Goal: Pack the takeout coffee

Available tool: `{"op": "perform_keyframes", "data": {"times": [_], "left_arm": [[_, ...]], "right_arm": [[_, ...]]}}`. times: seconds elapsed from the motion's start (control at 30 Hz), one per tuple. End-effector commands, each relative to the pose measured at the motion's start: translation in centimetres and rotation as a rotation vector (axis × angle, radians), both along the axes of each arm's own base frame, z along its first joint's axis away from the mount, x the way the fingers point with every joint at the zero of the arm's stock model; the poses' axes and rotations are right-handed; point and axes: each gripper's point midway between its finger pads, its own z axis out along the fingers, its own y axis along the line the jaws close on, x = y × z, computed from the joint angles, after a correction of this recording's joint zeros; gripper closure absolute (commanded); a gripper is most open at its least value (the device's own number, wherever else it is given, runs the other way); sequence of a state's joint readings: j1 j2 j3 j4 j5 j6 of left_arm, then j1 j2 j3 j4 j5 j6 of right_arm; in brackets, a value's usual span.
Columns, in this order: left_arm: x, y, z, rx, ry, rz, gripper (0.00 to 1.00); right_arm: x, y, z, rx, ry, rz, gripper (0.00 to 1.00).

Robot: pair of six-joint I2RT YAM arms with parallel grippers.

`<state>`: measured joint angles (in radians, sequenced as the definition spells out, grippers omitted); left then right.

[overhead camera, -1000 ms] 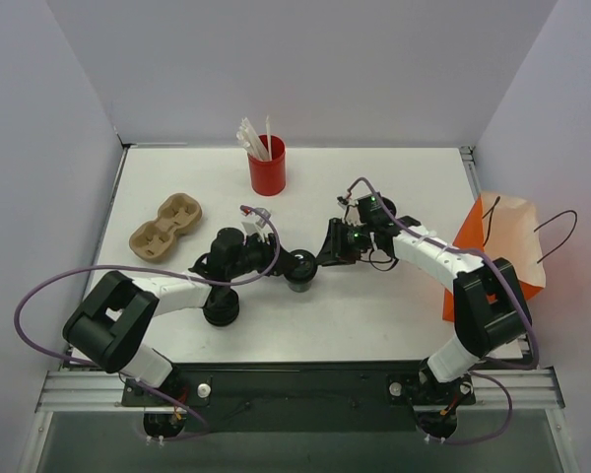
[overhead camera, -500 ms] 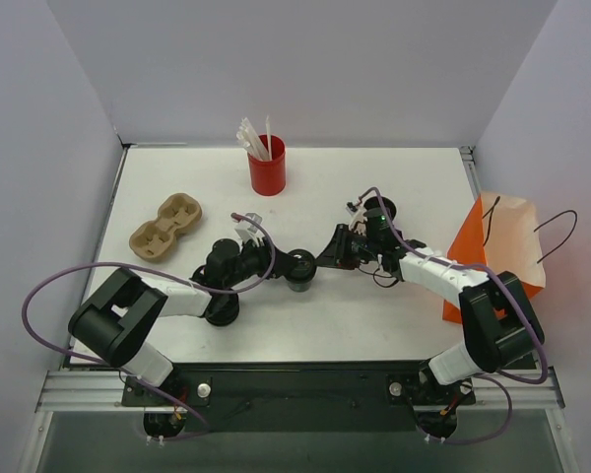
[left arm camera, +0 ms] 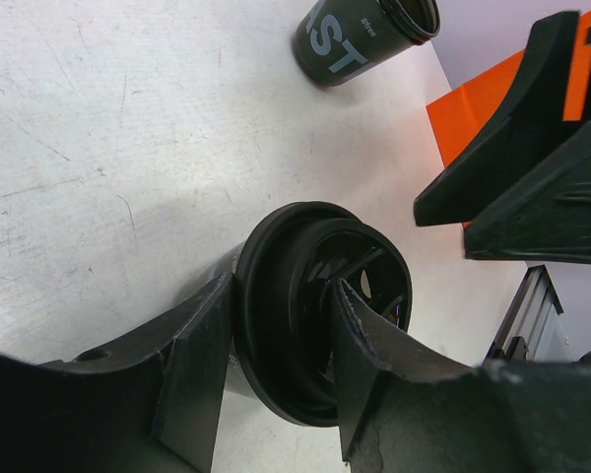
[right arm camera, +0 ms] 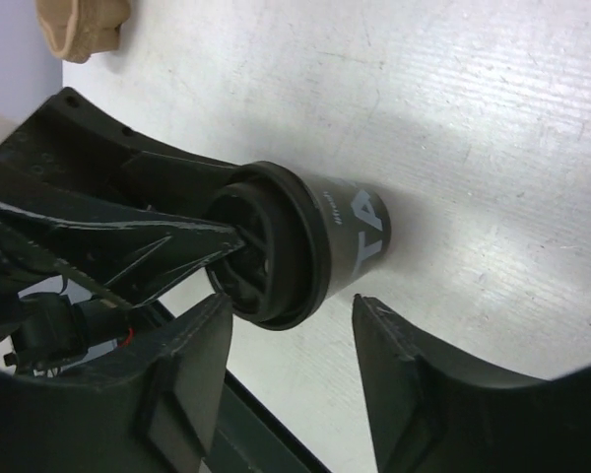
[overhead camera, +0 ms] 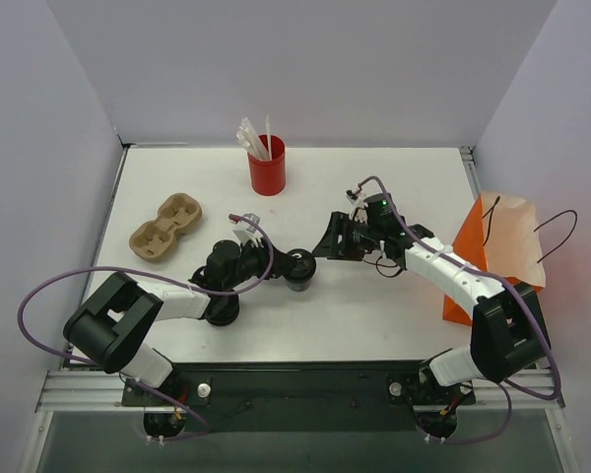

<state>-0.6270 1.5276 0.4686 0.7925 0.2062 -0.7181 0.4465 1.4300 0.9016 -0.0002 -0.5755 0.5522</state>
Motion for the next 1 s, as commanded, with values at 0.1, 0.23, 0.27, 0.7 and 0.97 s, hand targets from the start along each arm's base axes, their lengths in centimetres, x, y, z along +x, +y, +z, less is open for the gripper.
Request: {"op": "perform_keyframes", "data": {"times": [0.1,0.23,0.27,0.7,0.97], "left_arm": [[-6.3,4.9,-11.5,0.361,0.352,-0.041,0.51],[-6.1,4.8,-11.1,0.356,0.343,-0.045,0.51],[-6.1,4.7,-11.0,0.354,0.343,-0.045,0.51],[-6.2,3.8,-9.7,0.308,0.335,-0.072,0.51],[-3.4,2.9,-3.8,0.314,0.271,-0.066,0.42]], "right_arm": [[-0.7,1.0,1.4,0.013,-0.006,0.097,0.39],[-0.5,1.8,0.2,-0.006,0.017,0.119,0.38],[-0.7,2.2,-0.4,-0.013,0.032,0.13,0.38],[-0.4,3.5,-5.0,-0.058,0.095,0.12,0.6],[-1.4,2.0,-7.8,-0.131,0.137,0.117,0.73]]}}
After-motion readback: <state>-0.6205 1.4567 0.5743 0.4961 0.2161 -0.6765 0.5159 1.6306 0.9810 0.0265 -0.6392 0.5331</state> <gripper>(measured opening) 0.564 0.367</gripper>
